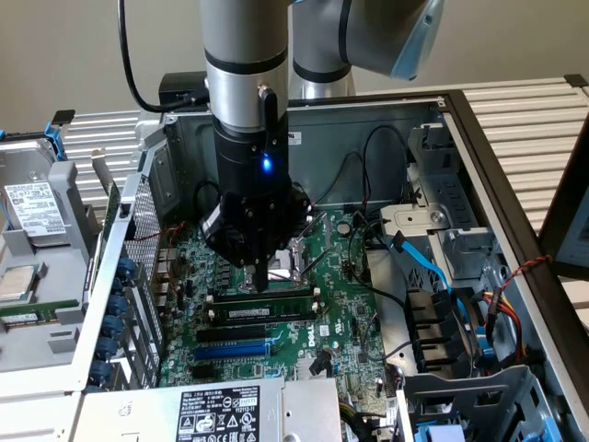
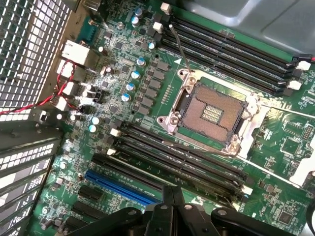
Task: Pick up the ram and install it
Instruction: 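Press down the ram until it locks into place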
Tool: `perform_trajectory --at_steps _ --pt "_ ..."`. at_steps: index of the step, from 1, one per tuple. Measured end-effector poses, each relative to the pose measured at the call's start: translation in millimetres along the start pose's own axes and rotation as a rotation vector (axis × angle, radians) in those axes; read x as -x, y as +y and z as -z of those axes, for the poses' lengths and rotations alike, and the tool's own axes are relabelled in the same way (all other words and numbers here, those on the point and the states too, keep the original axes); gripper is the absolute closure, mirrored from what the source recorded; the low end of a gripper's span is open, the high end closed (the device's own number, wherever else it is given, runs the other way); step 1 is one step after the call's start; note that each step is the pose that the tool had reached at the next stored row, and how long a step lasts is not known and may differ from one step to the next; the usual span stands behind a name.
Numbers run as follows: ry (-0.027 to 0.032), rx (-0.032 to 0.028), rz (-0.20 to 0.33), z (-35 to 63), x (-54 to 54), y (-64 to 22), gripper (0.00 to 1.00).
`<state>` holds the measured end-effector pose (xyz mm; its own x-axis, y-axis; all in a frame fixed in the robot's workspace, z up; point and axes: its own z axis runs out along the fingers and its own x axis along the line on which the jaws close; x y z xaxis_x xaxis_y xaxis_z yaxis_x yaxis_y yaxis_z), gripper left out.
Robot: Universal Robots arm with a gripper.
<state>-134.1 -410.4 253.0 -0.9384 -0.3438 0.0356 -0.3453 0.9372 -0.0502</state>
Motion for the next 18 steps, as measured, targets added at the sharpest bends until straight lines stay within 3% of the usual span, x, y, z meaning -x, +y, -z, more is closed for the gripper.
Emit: perform_trajectory --at_steps 3,6,18 --pt "-0.0143 -0.011 -0.023 0.0 0.0 0.0 0.89" --pt "-0.02 -0.0131 -0.055 -0.1 0.1 0.0 0.89" --pt "-0.0102 -0.0092 -0.233 0.1 0.0 0.0 0.89"
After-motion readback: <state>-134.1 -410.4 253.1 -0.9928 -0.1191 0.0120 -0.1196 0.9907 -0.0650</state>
